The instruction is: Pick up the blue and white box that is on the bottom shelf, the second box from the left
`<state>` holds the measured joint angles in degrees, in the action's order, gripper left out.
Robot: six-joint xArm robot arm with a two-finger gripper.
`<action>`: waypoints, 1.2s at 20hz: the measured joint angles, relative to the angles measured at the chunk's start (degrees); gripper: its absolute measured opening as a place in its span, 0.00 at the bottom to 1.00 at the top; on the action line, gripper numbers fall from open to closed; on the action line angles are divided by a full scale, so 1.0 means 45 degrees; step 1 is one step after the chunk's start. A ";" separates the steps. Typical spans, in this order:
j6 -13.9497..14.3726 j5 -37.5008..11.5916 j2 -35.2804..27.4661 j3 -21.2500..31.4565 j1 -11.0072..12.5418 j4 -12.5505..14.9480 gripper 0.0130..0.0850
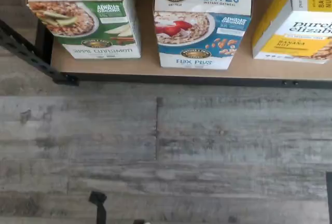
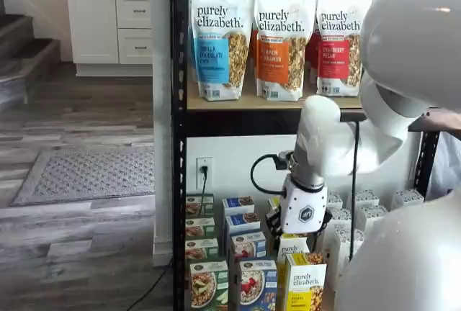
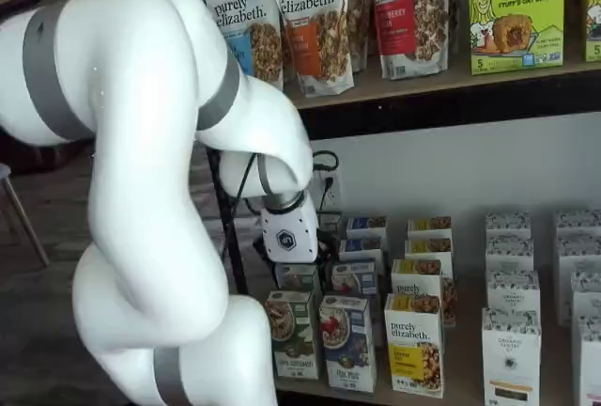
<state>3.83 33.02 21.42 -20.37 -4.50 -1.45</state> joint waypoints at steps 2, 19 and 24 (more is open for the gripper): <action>-0.0036 -0.0455 -0.0374 0.0020 0.0019 -0.0009 1.00; -0.2619 -0.2525 -0.4395 -0.1282 0.0405 -0.2312 1.00; -0.2486 -0.2723 -0.5428 -0.2065 0.0204 -0.2355 1.00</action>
<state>-7.36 20.77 -3.01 -29.67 -3.58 -12.05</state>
